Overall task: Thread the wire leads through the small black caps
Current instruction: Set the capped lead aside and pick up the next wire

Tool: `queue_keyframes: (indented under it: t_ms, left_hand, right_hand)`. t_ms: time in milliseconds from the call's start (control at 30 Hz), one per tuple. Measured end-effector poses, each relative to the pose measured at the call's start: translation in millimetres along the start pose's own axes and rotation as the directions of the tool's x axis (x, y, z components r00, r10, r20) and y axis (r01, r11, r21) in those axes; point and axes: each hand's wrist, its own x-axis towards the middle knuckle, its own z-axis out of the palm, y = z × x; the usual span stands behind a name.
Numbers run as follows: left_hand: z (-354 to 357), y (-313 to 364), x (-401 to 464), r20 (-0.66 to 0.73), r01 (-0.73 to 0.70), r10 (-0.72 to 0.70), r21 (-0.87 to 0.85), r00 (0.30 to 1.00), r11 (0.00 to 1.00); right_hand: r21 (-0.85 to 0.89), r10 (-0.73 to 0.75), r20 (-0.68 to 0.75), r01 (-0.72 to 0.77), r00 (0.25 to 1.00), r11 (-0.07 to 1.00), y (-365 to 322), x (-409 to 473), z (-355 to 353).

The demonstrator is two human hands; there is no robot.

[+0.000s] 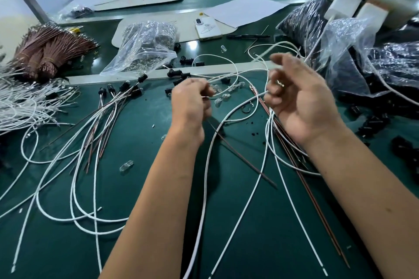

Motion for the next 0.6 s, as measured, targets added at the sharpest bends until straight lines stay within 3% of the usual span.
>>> queue_keyframes:
  t_ms: [67, 100, 233, 400, 600]
  left_hand:
    - [-8, 3, 5, -0.122, 0.014, -0.023, -0.076, 0.992, 0.997]
    - [-11, 4, 7, -0.182, 0.011, -0.032, -0.118, 0.983, 0.993]
    - [-21, 5, 16, -0.403, -0.070, -0.049, -0.275, 0.914, 0.959]
    - [-30, 4, 25, -0.547, -0.174, -0.080, -0.397, 0.833, 0.901]
    - [-36, 4, 30, -0.582, -0.190, -0.099, -0.415, 0.807, 0.890]
  right_hand:
    - [0.193, 0.049, -0.051, -0.038, 0.997, 0.980, -8, 5, -8]
    - [0.209, 0.050, -0.119, -0.024, 0.992, 0.978, -11, 8, -11]
    - [-0.079, -0.129, -0.463, 0.104, 0.877, 0.991, -18, 14, -20]
    - [-0.180, -0.237, -0.514, 0.167, 0.824, 0.969, -23, 15, -23]
    - [-0.374, -0.175, -0.551, -0.054, 0.816, 0.926, -18, 18, -31]
